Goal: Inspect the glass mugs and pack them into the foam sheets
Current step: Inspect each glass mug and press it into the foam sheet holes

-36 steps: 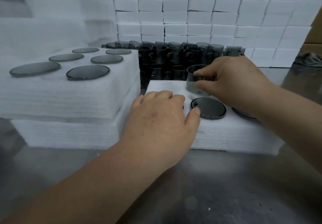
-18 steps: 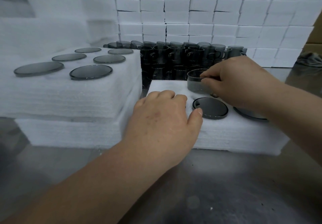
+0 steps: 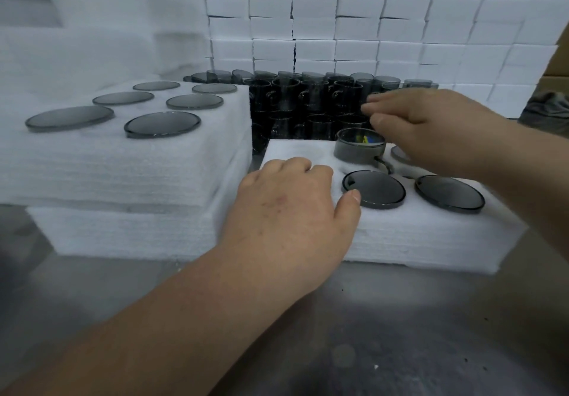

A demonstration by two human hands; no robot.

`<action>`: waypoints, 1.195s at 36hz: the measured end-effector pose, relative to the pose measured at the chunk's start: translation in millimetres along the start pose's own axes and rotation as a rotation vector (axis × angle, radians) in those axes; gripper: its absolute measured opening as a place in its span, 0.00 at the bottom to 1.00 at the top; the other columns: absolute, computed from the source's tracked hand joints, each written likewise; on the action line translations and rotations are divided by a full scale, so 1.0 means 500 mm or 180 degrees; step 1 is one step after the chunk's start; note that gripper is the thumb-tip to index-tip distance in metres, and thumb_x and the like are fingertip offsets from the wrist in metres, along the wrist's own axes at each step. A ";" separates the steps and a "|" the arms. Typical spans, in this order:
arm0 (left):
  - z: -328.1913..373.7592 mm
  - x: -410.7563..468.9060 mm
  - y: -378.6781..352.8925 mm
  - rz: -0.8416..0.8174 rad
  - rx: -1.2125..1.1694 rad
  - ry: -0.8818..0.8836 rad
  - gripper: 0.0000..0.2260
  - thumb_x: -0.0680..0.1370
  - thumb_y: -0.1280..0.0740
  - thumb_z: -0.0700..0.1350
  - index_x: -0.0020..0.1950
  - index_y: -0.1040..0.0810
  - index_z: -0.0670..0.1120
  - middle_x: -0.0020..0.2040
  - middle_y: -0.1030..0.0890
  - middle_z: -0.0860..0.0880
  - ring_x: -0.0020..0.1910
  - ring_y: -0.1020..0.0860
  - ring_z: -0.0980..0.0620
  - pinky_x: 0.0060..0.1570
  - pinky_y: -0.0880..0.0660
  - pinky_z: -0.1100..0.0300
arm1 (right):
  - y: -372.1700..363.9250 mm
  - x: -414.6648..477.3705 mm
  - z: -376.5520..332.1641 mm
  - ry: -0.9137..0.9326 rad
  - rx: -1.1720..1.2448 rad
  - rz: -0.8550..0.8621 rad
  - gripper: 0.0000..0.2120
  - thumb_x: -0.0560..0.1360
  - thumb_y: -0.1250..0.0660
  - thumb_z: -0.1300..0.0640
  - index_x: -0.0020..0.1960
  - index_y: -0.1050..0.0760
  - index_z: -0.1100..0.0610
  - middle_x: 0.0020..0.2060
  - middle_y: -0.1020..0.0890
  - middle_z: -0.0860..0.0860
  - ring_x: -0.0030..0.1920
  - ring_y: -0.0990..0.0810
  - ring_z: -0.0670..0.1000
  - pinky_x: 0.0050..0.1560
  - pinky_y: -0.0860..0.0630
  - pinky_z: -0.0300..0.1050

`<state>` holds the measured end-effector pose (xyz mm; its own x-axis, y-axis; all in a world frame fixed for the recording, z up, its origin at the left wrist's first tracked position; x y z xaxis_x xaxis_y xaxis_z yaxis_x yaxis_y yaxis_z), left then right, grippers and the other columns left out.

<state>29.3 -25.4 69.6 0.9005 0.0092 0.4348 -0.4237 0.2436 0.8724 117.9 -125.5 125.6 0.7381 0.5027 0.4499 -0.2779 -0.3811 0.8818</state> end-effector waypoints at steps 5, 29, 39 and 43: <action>0.002 0.000 0.002 0.0021 0.0010 -0.0020 0.29 0.71 0.56 0.61 0.62 0.28 0.52 0.61 0.27 0.54 0.61 0.34 0.54 0.58 0.39 0.58 | -0.092 -0.020 -0.009 0.0051 0.0596 -0.1107 0.25 0.78 0.51 0.45 0.74 0.43 0.48 0.72 0.46 0.36 0.66 0.52 0.31 0.63 0.57 0.28; 0.003 -0.001 -0.003 -0.0053 0.0134 -0.0037 0.28 0.71 0.57 0.61 0.63 0.29 0.52 0.61 0.28 0.55 0.60 0.33 0.54 0.58 0.39 0.58 | -0.136 -0.045 -0.012 -0.0200 0.0696 -0.1663 0.26 0.77 0.53 0.40 0.73 0.43 0.43 0.73 0.46 0.38 0.67 0.49 0.33 0.66 0.55 0.32; 0.009 -0.003 -0.002 0.0075 0.0341 -0.0120 0.25 0.75 0.61 0.59 0.56 0.29 0.52 0.52 0.28 0.55 0.53 0.31 0.54 0.54 0.38 0.59 | 0.064 0.022 0.130 -0.1119 0.1222 0.0784 0.10 0.76 0.40 0.51 0.54 0.22 0.48 0.51 0.20 0.50 0.40 0.25 0.44 0.42 0.30 0.36; 0.011 -0.003 -0.001 0.0118 0.0442 -0.0155 0.27 0.71 0.65 0.60 0.54 0.31 0.54 0.50 0.29 0.57 0.53 0.31 0.54 0.53 0.37 0.59 | 0.027 0.068 0.230 -0.1412 0.0062 0.0386 0.17 0.76 0.42 0.58 0.65 0.28 0.57 0.61 0.25 0.59 0.55 0.26 0.59 0.52 0.32 0.46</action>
<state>27.7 -30.8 69.6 0.8796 -0.0323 0.4746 -0.4691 0.1074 0.8766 210.1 -203.0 136.3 0.8940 0.0743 0.4419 -0.3702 -0.4333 0.8217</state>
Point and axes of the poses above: each hand's wrist, its own x-axis towards the middle knuckle, its own y-axis out of the back of the hand, z = x × y, the point moved 10 cm from there along x, towards the middle knuckle
